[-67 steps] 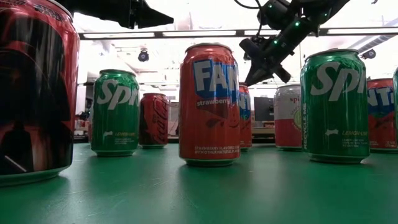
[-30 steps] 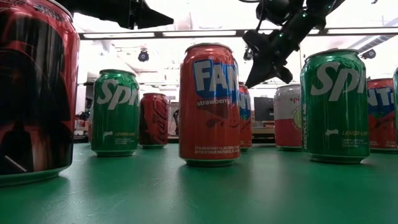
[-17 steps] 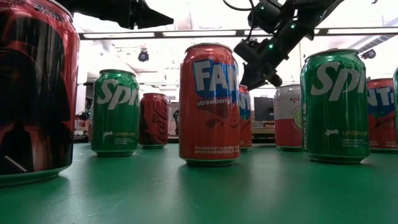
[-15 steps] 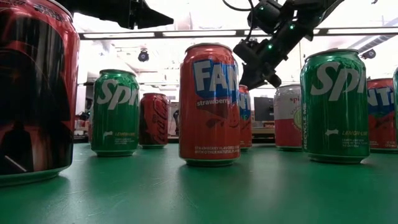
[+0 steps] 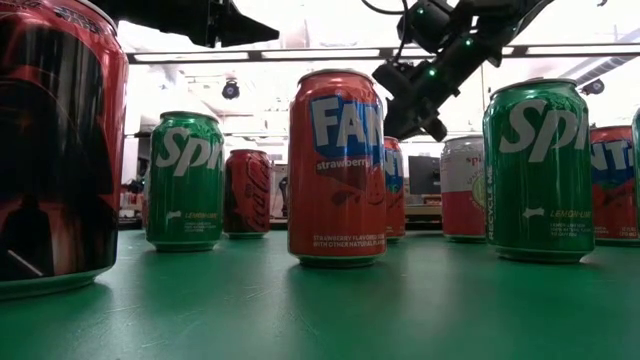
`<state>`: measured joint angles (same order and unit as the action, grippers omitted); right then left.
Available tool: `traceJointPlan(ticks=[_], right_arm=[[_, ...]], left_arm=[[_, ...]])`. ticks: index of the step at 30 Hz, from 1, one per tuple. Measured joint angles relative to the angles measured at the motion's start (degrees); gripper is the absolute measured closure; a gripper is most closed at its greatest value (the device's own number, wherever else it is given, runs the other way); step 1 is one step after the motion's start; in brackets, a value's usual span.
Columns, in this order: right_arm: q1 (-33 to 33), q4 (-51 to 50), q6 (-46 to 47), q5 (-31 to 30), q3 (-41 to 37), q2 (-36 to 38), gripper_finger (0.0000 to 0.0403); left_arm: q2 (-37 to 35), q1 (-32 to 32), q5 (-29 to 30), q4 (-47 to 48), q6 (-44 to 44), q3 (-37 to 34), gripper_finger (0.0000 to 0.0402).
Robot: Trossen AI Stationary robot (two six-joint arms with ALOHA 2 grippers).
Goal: Place canned beverage on shelf
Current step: Put the red soda can on the shelf
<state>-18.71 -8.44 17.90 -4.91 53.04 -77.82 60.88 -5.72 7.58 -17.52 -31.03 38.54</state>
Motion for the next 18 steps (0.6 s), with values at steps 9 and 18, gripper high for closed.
traceJointPlan(ticks=[9,18], right_arm=[[-0.37,4.11,-2.12,-2.21,0.00,-1.47,0.0394],[-1.63,4.37,-4.67,-2.64,0.02,-1.57,0.0394]], left_arm=[[-0.01,0.00,-0.01,0.00,0.00,0.00,0.0401],[0.00,0.00,-0.01,0.00,0.00,0.00,0.0401]])
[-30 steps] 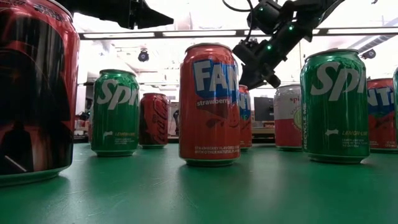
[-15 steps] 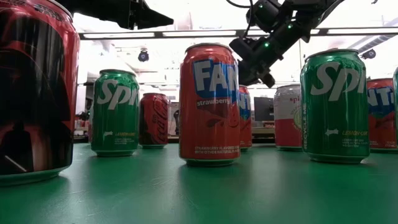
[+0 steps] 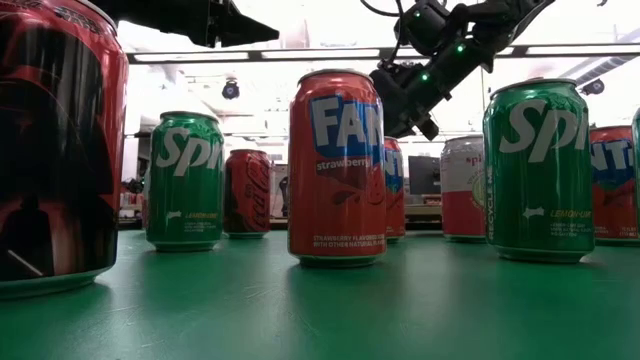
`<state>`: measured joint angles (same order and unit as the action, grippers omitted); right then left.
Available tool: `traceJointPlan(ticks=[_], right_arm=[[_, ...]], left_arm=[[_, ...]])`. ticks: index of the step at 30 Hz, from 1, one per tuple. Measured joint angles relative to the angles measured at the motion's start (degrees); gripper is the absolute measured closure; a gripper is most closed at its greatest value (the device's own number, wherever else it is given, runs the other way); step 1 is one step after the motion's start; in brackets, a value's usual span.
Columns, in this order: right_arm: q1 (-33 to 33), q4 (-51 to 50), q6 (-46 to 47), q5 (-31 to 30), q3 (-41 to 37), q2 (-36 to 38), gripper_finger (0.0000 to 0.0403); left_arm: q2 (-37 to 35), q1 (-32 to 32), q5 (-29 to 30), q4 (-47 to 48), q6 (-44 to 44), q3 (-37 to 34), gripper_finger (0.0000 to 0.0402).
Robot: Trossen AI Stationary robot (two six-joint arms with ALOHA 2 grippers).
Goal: Place canned beverage on shelf
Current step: Put the red soda can on the shelf
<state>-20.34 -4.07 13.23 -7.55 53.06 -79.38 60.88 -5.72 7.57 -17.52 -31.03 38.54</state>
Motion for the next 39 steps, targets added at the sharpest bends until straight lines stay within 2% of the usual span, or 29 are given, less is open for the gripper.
traceJointPlan(ticks=[14,39], right_arm=[[-2.67,0.23,-2.71,-0.04,0.02,-0.34,0.0394],[-3.63,2.66,-4.32,-0.80,0.02,-2.59,0.0394]], left_arm=[[0.00,-0.01,0.00,0.00,0.00,0.00,0.0401],[0.00,0.00,0.00,0.00,0.00,0.00,0.0401]])
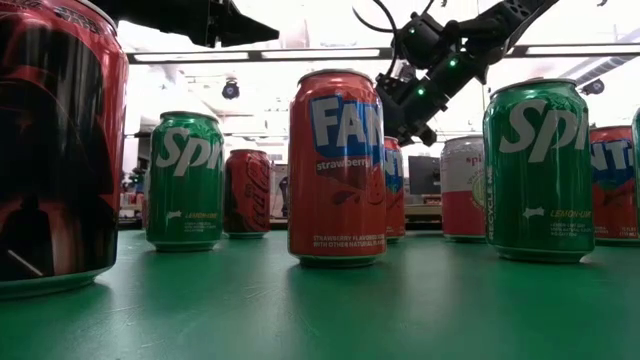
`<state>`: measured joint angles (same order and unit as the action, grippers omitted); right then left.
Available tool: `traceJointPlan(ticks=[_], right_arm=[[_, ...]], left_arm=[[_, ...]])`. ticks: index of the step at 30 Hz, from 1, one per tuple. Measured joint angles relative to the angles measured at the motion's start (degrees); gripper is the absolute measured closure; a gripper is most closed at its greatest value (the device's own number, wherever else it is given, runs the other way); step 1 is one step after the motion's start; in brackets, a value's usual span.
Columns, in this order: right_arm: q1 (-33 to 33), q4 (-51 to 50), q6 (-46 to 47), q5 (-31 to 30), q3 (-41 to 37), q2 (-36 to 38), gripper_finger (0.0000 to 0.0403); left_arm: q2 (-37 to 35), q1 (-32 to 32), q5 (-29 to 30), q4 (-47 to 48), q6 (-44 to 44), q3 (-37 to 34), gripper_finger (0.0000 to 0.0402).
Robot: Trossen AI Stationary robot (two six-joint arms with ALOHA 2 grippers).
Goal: Place canned beverage on shelf
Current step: Put the red soda can on the shelf
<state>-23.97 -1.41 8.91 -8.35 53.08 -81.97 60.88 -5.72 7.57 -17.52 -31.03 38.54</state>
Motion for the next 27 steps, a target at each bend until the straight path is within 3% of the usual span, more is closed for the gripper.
traceJointPlan(ticks=[27], right_arm=[[-1.97,3.40,-0.84,-0.64,0.00,0.00,0.0394]], left_arm=[[0.00,-0.02,0.00,-0.02,-0.02,0.00,0.0401]])
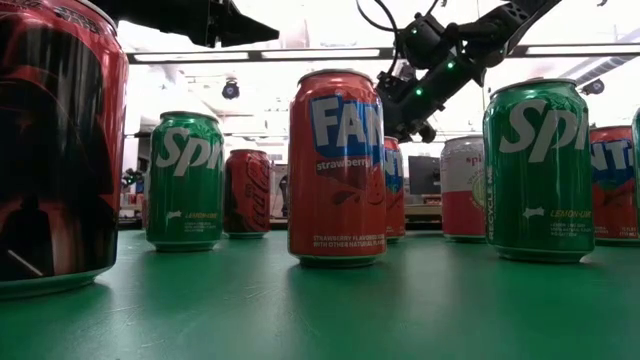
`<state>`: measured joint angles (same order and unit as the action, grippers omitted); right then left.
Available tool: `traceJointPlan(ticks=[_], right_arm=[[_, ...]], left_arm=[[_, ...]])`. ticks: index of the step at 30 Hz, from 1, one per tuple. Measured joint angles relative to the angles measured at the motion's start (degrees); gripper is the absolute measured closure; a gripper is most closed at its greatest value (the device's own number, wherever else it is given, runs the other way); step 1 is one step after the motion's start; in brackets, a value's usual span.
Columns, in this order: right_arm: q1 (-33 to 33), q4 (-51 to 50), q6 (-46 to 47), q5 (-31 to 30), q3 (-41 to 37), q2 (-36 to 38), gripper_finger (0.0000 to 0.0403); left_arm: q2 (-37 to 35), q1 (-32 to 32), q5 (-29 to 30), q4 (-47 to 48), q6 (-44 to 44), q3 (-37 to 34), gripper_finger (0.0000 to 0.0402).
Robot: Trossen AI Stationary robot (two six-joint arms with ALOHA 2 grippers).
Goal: Place canned beverage on shelf
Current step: Put the red soda can on the shelf
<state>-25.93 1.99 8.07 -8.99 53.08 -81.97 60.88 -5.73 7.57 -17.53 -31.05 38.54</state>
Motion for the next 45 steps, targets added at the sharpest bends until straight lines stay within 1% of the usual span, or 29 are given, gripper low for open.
traceJointPlan(ticks=[5,15,27,35,45], right_arm=[[0.04,-0.39,1.45,1.95,0.00,0.00,0.0394],[-0.87,3.87,-0.14,1.90,0.00,-0.43,0.0394],[-1.86,7.31,-0.67,1.80,0.00,-4.74,0.0394],[-1.99,7.82,-0.24,1.49,0.00,-4.74,0.0394],[-3.98,10.64,-0.71,1.57,0.00,-4.74,0.0394]], left_arm=[[0.00,0.02,0.00,-0.01,0.00,0.00,0.0401],[0.00,0.02,0.00,-0.03,0.00,0.00,0.0401],[0.01,0.00,0.00,-0.05,-0.24,0.00,0.0401],[0.02,0.00,0.00,-0.05,-0.24,0.00,0.0401],[0.02,0.00,0.00,-0.05,-0.22,0.00,0.0401]])
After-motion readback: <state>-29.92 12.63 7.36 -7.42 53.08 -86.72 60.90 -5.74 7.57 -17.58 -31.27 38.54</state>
